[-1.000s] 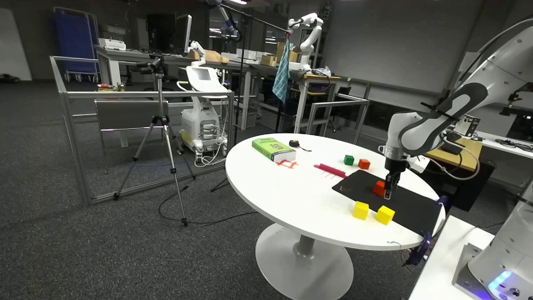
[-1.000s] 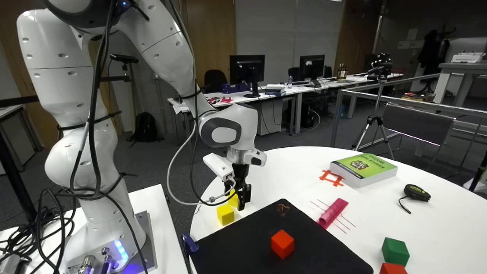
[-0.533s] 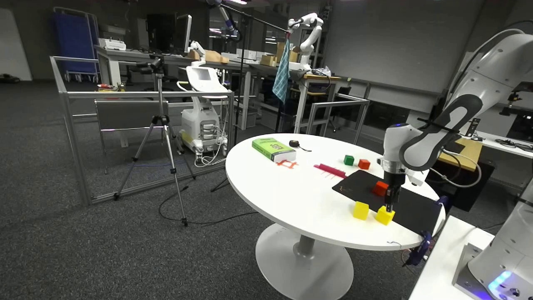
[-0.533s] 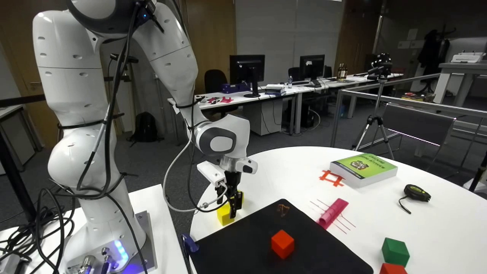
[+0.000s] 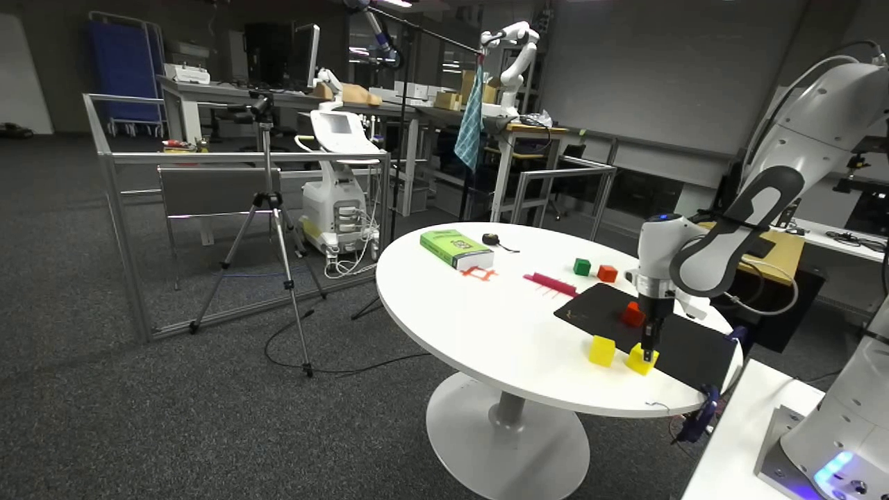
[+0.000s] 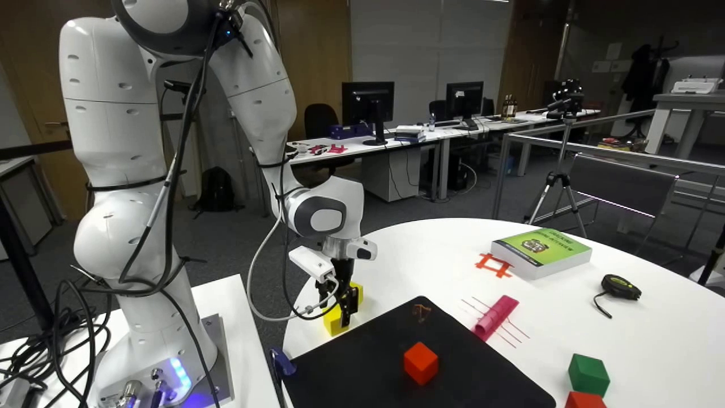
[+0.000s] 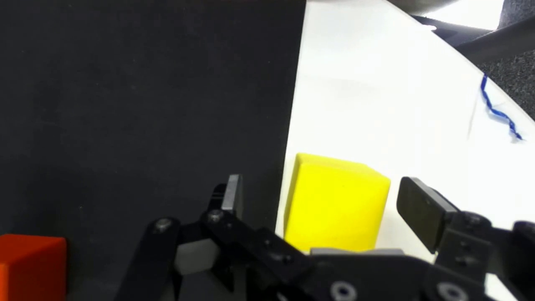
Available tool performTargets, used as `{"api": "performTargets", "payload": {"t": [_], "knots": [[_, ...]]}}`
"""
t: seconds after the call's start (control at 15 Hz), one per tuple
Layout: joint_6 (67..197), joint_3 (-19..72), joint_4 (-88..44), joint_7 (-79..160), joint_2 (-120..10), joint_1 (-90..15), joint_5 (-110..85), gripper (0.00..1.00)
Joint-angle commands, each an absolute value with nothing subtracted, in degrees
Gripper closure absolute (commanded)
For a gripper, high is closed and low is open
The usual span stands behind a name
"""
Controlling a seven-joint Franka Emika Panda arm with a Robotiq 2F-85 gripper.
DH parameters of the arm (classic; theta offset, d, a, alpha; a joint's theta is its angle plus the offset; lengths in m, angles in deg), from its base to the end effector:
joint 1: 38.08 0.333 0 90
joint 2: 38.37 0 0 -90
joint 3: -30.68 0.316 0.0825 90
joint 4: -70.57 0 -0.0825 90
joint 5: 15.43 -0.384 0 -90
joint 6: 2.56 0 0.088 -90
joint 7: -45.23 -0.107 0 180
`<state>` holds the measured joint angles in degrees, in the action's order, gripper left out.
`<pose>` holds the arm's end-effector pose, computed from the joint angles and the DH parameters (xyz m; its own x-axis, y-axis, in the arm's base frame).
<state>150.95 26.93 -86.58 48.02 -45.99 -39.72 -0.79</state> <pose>0.3676 -0.0281 0.1641 0.9610 0.1823 -0.2080 0.1995 -0.9777 0.0648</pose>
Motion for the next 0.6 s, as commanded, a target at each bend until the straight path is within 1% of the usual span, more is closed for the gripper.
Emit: {"api": "performTargets", "payload": {"t": [0.0, 0.07, 0.13, 0.2, 0.53], "knots": [[156.5, 26.2, -88.6, 47.4, -47.5, -39.3, 2.5, 0.00], [157.5, 26.0, -88.9, 47.4, -48.1, -39.1, 3.0, 0.00], [158.7, 26.0, -89.2, 47.6, -48.4, -39.1, 3.2, 0.25], [159.6, 26.0, -89.4, 48.1, -48.8, -39.1, 3.1, 0.26], [161.4, 24.6, -88.7, 47.2, -50.3, -37.7, 5.8, 0.63]]}}
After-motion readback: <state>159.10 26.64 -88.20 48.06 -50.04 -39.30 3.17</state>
